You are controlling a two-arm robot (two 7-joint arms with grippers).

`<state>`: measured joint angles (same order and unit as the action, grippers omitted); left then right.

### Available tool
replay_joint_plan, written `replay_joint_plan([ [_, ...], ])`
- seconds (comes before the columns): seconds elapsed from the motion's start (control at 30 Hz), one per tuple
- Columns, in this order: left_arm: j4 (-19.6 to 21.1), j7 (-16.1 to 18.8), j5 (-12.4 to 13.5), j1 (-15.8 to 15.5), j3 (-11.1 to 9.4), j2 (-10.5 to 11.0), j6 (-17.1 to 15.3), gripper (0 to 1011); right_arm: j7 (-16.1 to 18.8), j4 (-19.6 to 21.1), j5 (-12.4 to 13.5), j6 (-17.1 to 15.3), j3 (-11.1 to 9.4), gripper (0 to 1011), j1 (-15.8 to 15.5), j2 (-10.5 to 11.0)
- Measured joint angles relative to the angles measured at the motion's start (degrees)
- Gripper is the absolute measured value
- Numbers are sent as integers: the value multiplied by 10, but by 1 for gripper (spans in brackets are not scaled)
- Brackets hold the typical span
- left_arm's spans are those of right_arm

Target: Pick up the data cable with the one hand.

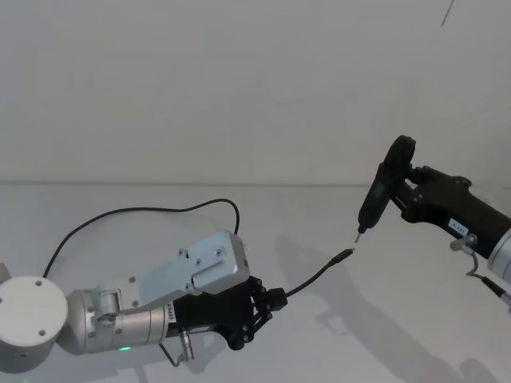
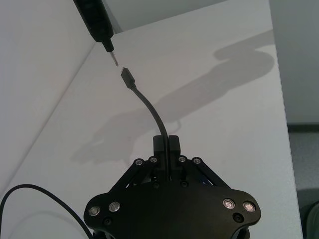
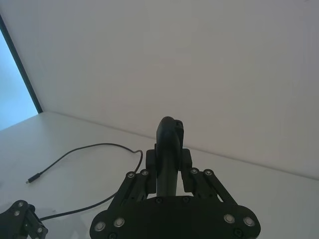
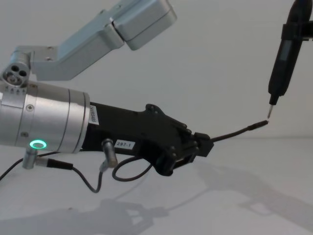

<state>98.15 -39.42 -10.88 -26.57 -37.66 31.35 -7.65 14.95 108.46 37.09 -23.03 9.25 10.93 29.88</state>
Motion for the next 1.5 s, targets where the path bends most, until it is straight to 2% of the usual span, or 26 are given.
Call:
replay_joint_plan([
  [0.87,0,0,0,0,0,0,0,54,-4,2,13,-12,12,279,5,16],
  [1.5,0,0,0,0,0,0,0,54,-10,1,15,-6,19,279,7,24],
])
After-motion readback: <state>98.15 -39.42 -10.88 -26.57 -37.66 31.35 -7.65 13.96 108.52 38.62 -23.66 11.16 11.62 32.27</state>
